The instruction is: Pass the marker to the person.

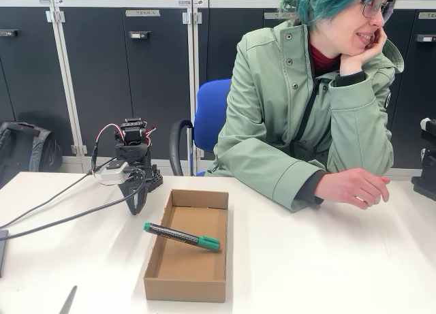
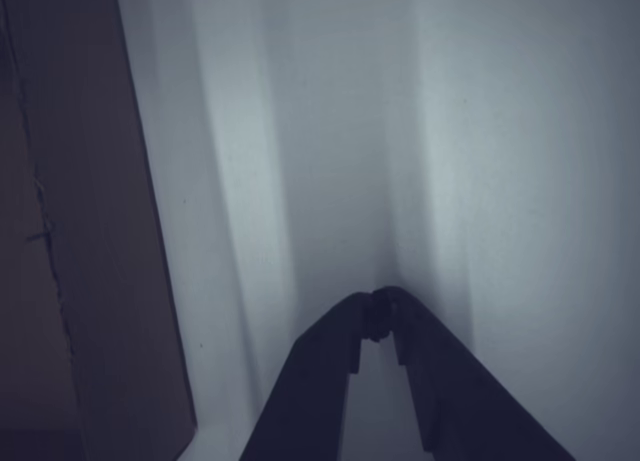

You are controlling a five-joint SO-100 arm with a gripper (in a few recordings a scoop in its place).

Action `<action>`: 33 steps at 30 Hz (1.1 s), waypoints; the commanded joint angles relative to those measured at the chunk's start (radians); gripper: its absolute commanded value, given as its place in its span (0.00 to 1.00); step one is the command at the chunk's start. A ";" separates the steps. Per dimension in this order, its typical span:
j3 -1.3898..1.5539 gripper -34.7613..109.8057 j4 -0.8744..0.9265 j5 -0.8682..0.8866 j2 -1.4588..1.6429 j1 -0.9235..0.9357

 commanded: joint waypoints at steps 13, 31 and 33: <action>0.017 0.21 -0.002 0.014 0.012 -0.051; 0.017 0.21 -0.014 0.012 0.012 -0.054; 0.002 0.21 -0.035 0.034 0.012 -0.060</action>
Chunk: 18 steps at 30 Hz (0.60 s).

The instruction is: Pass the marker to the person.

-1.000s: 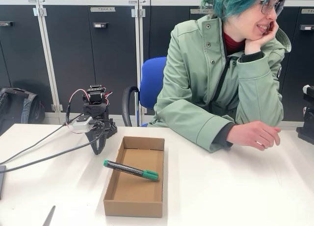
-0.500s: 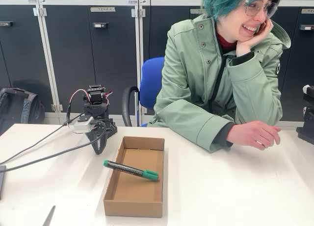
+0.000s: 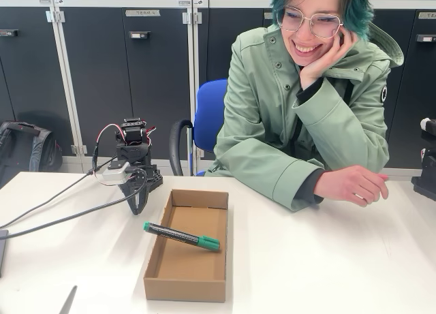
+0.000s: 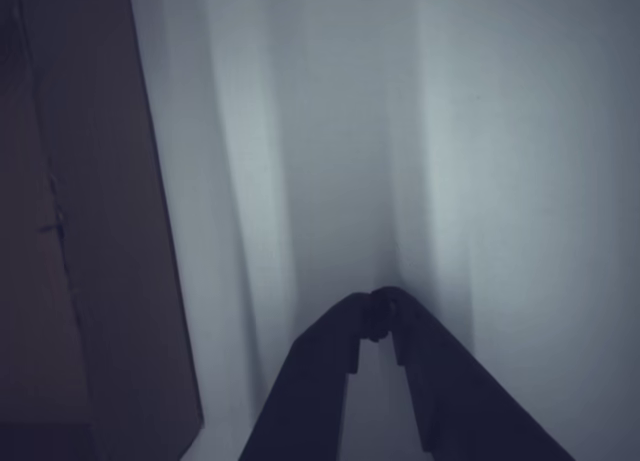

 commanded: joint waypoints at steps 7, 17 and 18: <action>-0.264 0.21 -0.192 0.296 0.009 -0.118; -0.675 0.21 -0.545 0.603 -0.187 -0.195; -0.716 0.21 -0.568 0.624 -0.215 -0.192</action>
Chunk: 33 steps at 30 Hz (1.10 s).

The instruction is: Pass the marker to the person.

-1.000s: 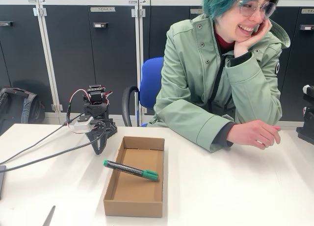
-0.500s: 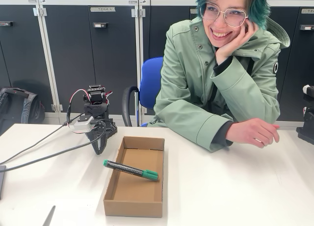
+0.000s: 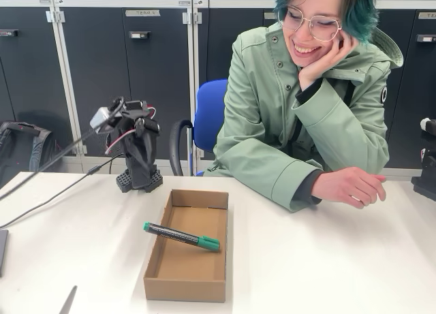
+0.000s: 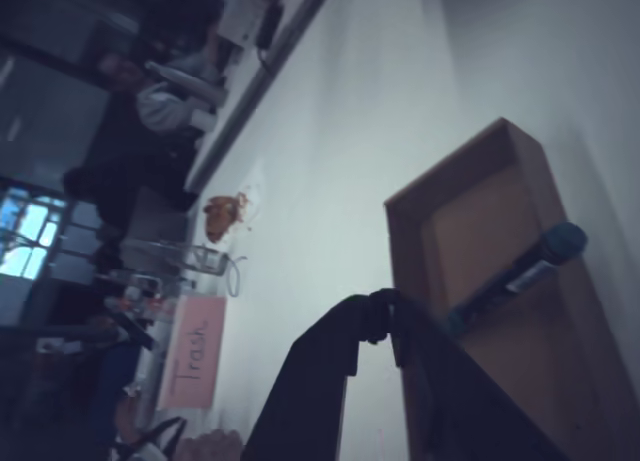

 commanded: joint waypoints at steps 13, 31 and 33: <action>-0.819 0.21 -0.141 0.178 -0.558 -0.057; -1.262 0.21 -0.288 -0.227 -1.046 -0.265; -1.272 0.21 -0.241 -0.307 -1.080 -0.284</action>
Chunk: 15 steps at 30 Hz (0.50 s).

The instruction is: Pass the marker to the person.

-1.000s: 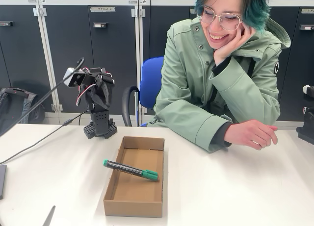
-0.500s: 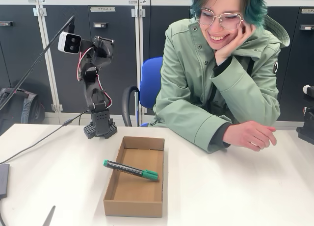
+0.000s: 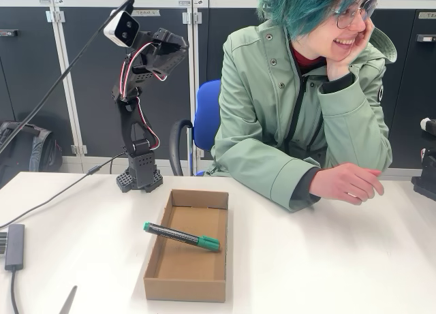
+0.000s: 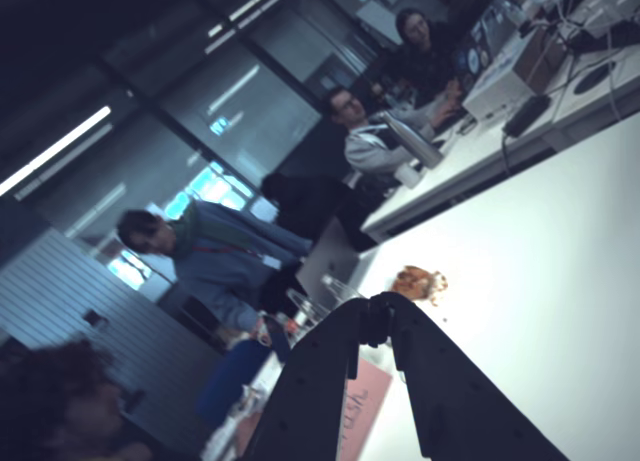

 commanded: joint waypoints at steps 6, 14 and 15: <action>-0.066 0.21 0.290 -0.285 -0.087 -0.071; -0.052 0.21 0.574 -0.362 -0.153 -0.083; -0.052 0.21 0.601 -0.367 -0.161 -0.086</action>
